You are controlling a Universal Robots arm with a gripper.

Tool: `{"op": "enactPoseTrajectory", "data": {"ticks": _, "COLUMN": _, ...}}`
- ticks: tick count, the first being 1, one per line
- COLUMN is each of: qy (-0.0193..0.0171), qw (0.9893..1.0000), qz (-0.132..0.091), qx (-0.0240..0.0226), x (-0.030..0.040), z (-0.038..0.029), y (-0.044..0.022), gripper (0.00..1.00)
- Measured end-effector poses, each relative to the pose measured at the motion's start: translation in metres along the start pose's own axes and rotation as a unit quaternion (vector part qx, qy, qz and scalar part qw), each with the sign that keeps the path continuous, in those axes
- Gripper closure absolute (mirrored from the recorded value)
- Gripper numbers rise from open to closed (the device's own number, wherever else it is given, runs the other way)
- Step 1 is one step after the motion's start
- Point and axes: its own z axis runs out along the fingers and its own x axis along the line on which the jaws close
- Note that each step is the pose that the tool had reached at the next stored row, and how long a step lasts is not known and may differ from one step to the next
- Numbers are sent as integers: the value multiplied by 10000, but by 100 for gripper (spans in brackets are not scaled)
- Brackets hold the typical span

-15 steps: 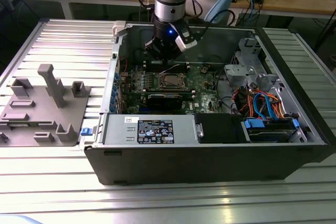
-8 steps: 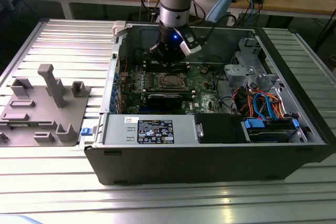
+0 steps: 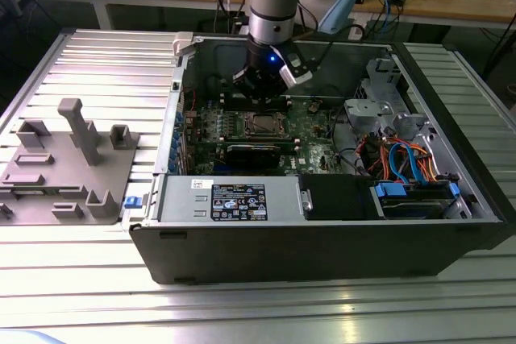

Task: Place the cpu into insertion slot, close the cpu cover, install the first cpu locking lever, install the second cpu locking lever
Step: 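Install the first cpu locking lever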

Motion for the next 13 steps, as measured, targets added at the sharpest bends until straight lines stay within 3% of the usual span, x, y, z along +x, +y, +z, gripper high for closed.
{"op": "enactPoseTrajectory", "data": {"ticks": 13, "qy": 4, "qw": 10000, "qz": -29, "qx": 6, "x": -100, "z": 22, "y": -15, "gripper": 89}}
